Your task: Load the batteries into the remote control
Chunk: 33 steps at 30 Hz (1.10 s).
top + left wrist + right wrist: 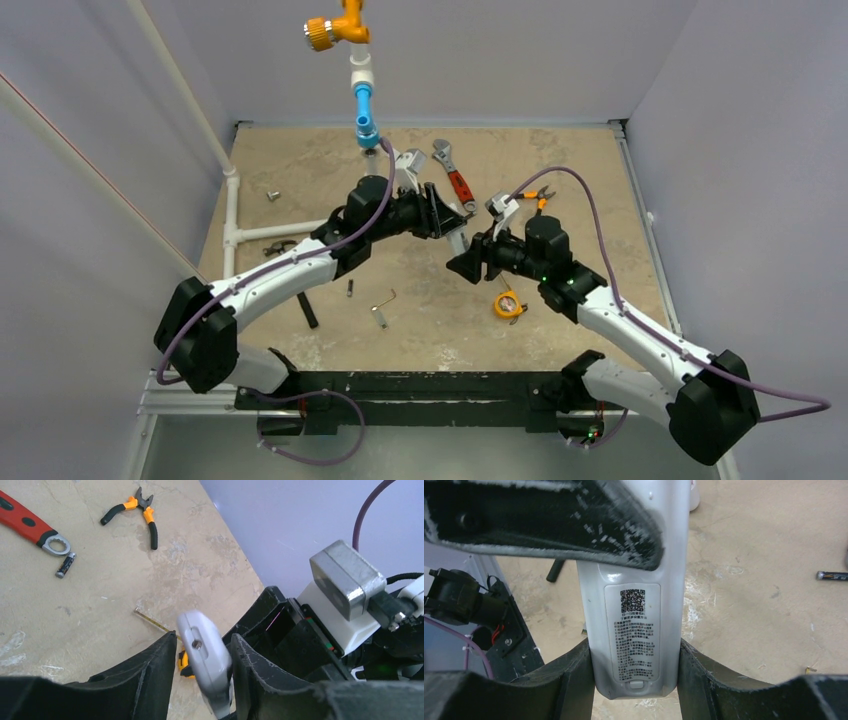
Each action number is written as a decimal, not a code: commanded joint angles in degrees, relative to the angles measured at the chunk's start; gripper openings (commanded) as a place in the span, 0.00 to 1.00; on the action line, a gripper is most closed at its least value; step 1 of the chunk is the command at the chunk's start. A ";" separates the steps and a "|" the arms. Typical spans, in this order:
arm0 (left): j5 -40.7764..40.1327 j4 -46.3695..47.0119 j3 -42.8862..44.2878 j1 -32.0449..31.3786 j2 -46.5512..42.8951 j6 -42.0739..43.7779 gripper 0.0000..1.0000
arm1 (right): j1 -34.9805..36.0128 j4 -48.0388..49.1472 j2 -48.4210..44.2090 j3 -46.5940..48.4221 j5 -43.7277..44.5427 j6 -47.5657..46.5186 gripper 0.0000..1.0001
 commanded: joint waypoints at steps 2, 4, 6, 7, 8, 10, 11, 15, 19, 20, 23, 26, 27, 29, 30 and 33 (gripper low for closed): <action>-0.16 0.22 3.78 0.33 1.25 -1.64 0.41 | 1.83 -0.31 0.18 3.77 1.13 -2.89 0.00; -0.14 -0.44 4.33 0.38 1.52 -1.52 0.42 | 2.15 -0.57 0.41 3.87 1.49 -3.10 0.00; -0.10 -1.11 4.71 0.41 1.54 -1.19 0.41 | 2.40 -0.58 0.46 3.95 2.30 -3.20 0.00; -0.03 -1.23 4.69 0.44 1.51 -1.07 0.40 | 2.44 -0.66 0.36 3.89 2.86 -3.30 0.00; 0.11 -1.24 4.65 0.44 1.49 -1.00 0.39 | 2.51 -0.59 0.18 3.87 3.54 -3.36 0.00; 0.53 -1.24 4.64 0.37 1.51 -0.95 0.39 | 2.59 -0.50 -0.25 3.80 5.60 -3.42 0.00; 0.74 -1.23 4.64 0.44 1.54 -0.95 0.39 | 2.62 -0.42 -0.43 3.86 6.60 -3.49 0.00; 1.11 -1.16 4.64 0.46 1.61 -1.04 0.36 | 2.62 -0.14 -0.63 4.01 9.35 -3.77 0.00; 1.14 -1.34 4.64 0.43 1.66 -1.05 0.22 | 2.60 0.12 0.04 4.46 8.57 -3.85 0.00; 1.08 -1.49 4.64 0.47 1.67 -1.06 0.17 | 2.62 0.12 0.24 4.57 8.14 -3.79 0.00; 1.03 -1.64 4.55 0.47 1.74 -1.34 0.04 | 2.71 0.35 0.26 4.56 7.59 -3.81 0.00; 1.53 -1.27 4.49 0.55 1.79 -1.69 0.00 | 2.75 0.70 -0.04 4.33 7.42 -4.88 0.00; 1.75 -1.02 4.47 0.64 1.88 -2.00 0.00 | 2.79 0.75 -0.23 4.23 7.43 -5.51 0.04; 2.46 -0.12 4.10 1.00 2.01 -2.58 0.00 | 2.83 1.09 -0.83 4.02 7.87 -6.72 0.22; 2.69 0.44 3.74 1.24 1.89 -3.22 0.00 | 2.88 1.46 -1.21 3.83 8.13 -7.26 0.30; 4.96 3.34 2.27 2.83 1.89 -5.69 0.00 | 2.88 3.16 -2.67 2.97 8.26 -8.75 0.56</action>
